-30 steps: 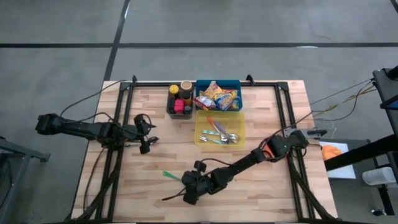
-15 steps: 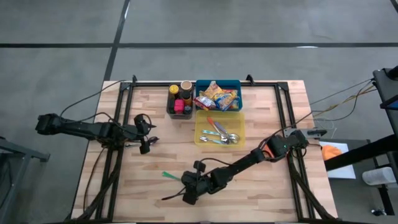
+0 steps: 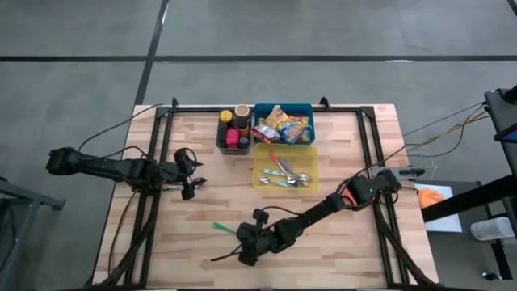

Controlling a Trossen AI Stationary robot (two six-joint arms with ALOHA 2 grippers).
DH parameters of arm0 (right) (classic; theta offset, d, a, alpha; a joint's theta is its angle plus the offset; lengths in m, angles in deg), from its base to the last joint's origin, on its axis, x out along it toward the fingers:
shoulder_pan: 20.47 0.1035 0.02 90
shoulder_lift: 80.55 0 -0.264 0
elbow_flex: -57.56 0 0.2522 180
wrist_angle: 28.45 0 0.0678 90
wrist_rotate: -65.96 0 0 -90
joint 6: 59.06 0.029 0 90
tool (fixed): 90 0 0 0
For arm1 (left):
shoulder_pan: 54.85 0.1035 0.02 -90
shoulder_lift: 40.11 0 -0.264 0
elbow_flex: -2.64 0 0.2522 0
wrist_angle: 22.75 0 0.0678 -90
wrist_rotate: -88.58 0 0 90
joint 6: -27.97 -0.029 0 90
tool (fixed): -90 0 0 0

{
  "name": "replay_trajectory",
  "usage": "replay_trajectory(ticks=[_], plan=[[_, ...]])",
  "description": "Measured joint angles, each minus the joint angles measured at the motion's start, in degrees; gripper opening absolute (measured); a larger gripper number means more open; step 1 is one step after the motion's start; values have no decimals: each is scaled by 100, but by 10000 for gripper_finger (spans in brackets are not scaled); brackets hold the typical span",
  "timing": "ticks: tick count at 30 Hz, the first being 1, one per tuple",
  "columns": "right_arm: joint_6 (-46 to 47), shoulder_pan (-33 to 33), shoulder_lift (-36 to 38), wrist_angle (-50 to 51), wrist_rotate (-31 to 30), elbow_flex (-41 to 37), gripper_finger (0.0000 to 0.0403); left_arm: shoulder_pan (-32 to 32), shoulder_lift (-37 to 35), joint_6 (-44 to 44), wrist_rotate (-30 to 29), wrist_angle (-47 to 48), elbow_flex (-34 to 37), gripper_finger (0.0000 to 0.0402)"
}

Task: Pick & Place Food Item
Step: Put the green spoon into the yellow bin

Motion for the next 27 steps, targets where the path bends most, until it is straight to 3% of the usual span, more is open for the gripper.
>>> replay_trajectory(ticks=[15, 27], plan=[[53, 35, 977, 1788, -832, -6, 9, -1, 0, 0, 0, -2, 0, 317], [1325, 26, 1732, 4378, -1351, -6, 9, 0, -1, 1, 0, -3, 0, 317]])
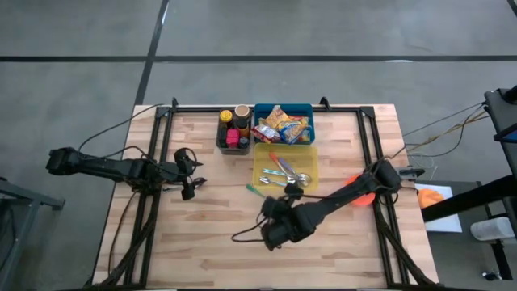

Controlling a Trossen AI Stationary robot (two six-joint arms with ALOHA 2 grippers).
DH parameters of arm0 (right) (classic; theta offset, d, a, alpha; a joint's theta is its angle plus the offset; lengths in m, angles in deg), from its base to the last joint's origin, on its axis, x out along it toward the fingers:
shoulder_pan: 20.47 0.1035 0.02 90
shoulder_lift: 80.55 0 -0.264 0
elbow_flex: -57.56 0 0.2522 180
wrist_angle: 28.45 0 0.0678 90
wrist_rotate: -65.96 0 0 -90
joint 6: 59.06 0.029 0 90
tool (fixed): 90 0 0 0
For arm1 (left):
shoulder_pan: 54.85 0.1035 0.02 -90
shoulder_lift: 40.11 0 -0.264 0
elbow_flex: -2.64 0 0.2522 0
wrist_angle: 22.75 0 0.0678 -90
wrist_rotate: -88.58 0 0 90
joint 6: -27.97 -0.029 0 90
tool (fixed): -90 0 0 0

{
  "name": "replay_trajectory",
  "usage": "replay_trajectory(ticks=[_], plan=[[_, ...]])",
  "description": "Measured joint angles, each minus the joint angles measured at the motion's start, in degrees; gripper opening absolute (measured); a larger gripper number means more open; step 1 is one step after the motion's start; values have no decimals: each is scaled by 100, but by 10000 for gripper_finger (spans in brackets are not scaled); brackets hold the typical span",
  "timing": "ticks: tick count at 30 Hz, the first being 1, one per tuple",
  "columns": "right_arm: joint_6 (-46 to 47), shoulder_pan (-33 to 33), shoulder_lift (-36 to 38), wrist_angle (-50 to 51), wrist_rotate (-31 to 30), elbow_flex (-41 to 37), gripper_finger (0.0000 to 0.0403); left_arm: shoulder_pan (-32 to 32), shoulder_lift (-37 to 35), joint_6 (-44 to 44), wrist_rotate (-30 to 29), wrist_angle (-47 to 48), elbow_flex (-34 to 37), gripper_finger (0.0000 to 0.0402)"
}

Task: Pick & Place Food Item
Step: Put the green spoon into the yellow bin

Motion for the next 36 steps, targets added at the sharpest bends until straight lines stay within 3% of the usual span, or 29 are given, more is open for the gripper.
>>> replay_trajectory(ticks=[7, 13, 24, 31, 36], plan=[[95, -149, 329, 844, -15, -191, 8, 0, 0, -1, -1, 1, 0, 317], [-241, -324, 842, 748, 180, -880, 8, 0, 1, -1, 1, 1, 0, 317], [-1581, -999, 2121, -1351, 258, -2969, 8, -2, 1, -1, 1, 1, 0, 317], [-2617, -1847, 2622, -2858, 1522, -4042, 10, -1, 2, -1, 1, 2, 0, 317], [-3145, -2072, 2752, -3815, 1574, -4581, 24, -2, 0, -1, 1, 1, 0, 317]])
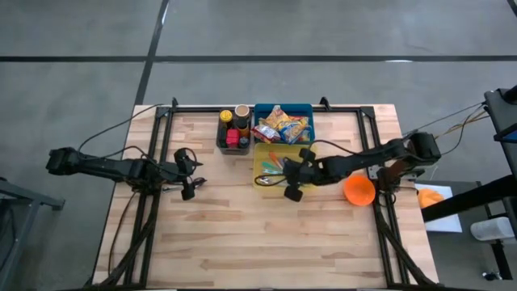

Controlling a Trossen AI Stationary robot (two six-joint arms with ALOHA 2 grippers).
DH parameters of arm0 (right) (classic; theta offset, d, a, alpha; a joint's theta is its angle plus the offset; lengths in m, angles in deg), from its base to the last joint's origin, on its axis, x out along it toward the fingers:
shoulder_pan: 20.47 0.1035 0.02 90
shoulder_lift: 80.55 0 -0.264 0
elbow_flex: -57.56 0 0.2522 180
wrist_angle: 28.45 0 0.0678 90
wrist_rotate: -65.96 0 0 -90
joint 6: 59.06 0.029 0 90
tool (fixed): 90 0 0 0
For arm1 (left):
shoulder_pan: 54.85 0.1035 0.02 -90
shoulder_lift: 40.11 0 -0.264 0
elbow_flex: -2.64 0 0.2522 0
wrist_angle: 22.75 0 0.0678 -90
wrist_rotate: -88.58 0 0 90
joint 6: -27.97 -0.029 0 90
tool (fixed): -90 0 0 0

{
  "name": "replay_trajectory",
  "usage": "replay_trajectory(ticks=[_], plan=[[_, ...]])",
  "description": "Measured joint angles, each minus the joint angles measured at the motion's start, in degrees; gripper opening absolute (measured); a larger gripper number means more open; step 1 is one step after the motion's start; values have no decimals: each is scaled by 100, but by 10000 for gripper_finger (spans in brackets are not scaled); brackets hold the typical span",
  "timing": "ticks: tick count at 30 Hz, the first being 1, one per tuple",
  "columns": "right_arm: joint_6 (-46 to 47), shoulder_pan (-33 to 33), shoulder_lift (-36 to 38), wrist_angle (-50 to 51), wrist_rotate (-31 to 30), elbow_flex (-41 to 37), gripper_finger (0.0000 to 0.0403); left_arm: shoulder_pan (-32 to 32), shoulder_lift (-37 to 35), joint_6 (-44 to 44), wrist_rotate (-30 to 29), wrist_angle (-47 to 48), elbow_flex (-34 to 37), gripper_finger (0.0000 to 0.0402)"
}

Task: Pick & Place Food Item
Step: Put the green spoon into the yellow bin, then put the silver spoon into the yellow bin

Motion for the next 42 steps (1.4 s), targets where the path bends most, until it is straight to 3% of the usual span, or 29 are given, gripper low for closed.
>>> replay_trajectory(ticks=[6, 18, 29, 42], plan=[[-105, -3, -44, -470, -104, -298, 27, 1, 1, 0, -1, 1, 0, 317], [572, -42, -44, -638, -235, -422, 31, 1, 0, 0, 0, 1, 0, 316], [290, -36, -46, -719, -215, -463, 131, 2, 0, 0, -2, 0, 0, 316], [123, 264, 384, -1296, -492, -470, 139, 1, 0, 0, 0, 0, 0, 316]])
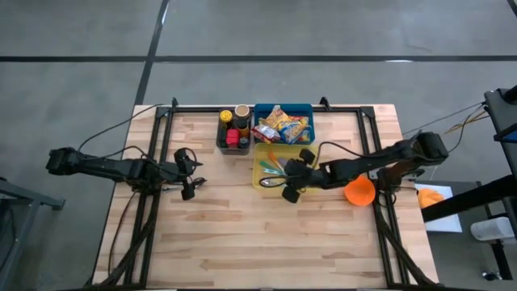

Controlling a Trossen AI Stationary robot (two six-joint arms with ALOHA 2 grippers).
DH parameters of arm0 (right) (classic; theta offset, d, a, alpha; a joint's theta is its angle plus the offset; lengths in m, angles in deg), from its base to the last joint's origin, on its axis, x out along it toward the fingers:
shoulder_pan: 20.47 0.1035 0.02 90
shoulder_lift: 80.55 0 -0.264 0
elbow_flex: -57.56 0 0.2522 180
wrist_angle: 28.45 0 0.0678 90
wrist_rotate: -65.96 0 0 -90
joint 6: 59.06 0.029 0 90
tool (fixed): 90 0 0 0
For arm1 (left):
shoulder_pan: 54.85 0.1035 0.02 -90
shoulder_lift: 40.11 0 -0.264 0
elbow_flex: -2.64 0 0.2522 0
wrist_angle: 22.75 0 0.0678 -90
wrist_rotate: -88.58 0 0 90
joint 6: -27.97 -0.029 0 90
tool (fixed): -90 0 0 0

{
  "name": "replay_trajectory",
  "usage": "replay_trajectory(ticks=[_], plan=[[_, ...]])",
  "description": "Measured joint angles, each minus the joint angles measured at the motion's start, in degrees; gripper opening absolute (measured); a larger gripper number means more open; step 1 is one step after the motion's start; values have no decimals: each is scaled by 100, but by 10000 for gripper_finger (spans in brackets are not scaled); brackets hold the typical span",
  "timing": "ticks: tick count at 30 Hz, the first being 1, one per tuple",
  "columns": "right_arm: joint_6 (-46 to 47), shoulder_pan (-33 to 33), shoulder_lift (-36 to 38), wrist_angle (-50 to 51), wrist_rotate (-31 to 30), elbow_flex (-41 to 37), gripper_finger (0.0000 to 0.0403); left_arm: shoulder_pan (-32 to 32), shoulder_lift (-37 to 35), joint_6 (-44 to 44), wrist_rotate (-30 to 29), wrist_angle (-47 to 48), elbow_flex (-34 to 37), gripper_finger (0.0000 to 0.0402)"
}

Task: Pick & Place Food Item
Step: Put the silver spoon into the yellow bin

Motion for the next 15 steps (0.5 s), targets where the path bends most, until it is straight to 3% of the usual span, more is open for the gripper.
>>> replay_trajectory(ticks=[7, 15], plan=[[-586, 249, 795, -532, -44, -1, 139, -1, 0, 0, -1, 2, 0, 316], [-597, 398, 2068, -592, -46, -478, 139, 0, 0, 0, 0, 0, 0, 317]])
